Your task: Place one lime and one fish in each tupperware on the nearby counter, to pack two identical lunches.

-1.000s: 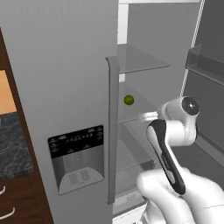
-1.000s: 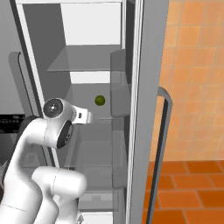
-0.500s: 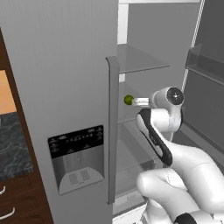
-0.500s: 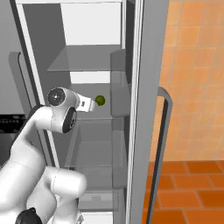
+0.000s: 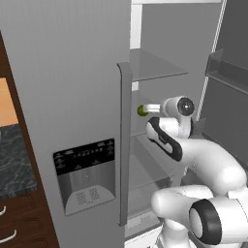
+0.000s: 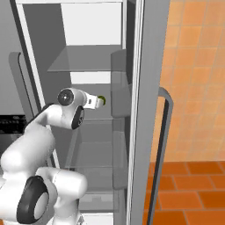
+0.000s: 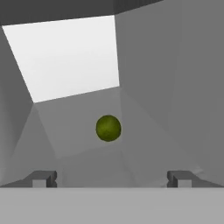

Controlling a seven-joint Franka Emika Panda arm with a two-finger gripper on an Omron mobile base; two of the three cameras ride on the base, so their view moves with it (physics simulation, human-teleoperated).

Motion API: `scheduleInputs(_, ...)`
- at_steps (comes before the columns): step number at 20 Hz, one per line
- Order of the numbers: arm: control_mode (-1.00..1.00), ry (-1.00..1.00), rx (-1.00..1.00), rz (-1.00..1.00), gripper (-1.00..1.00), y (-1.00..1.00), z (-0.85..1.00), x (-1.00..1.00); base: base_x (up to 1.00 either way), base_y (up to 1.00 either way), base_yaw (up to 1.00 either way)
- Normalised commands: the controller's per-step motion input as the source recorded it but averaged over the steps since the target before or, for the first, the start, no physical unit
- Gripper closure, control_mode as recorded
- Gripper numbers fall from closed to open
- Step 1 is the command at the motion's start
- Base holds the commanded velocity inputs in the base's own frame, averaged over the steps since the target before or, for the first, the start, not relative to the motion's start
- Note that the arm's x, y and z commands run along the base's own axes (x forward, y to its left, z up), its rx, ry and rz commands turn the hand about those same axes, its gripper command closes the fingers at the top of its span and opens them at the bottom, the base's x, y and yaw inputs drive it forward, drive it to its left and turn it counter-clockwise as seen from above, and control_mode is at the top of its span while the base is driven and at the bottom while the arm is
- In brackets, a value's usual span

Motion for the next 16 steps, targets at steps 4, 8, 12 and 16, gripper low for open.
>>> scheduleInputs(4, -1.0, 0.04, 0.0, 0.0, -1.0, -0.01, 0.0, 0.67, 0.0, 0.0, 0.0)
scheduleInputs(8, -1.0, 0.2, 0.0, 0.0, -1.0, 0.0, -0.05, 0.57, 0.0, 0.0, 0.0)
scheduleInputs(12, -1.0, 0.06, 0.0, 0.0, -1.0, 0.0, -0.17, 0.35, 0.0, 0.0, 0.0)
scheduleInputs(16, -1.0, 0.01, 0.0, 0.0, -1.0, 0.0, -0.17, 0.35, 0.0, 0.0, 0.0)
